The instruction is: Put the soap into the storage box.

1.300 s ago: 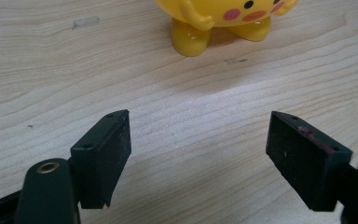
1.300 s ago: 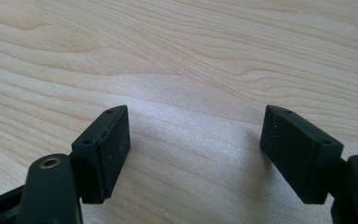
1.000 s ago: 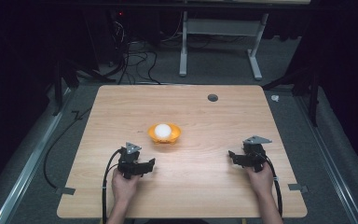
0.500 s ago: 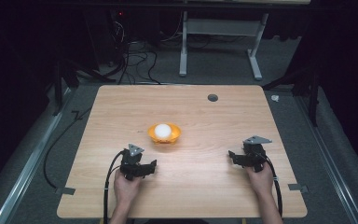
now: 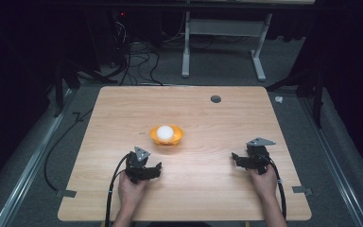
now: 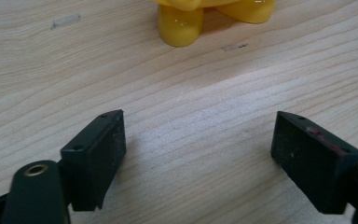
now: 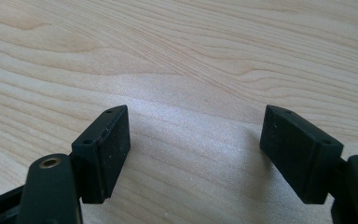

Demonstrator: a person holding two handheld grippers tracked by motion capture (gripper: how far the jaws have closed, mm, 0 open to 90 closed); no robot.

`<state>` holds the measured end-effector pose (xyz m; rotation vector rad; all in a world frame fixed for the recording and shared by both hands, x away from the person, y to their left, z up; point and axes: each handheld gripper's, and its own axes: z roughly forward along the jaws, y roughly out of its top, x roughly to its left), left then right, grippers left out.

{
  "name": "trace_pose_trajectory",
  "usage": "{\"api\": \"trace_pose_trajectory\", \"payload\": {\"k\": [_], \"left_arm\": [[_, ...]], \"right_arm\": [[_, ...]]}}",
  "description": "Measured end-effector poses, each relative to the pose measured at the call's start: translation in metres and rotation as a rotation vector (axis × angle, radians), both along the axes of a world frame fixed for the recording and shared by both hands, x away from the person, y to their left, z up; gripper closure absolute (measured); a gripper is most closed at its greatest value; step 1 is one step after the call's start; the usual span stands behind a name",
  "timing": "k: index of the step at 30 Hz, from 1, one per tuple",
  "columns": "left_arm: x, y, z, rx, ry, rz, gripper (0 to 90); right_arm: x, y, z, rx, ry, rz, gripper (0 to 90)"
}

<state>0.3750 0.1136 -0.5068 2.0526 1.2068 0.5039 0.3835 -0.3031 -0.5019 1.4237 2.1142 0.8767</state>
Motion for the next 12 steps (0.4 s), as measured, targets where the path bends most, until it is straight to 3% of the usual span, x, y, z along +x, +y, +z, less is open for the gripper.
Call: {"api": "trace_pose_trajectory", "payload": {"k": [12], "left_arm": [[0.0012, -0.0009, -0.0002, -0.002, 0.003, 0.0, 16.1]], "right_arm": [[0.0002, -0.0006, -0.0001, 0.008, -0.001, 0.002, 25.0]]}}
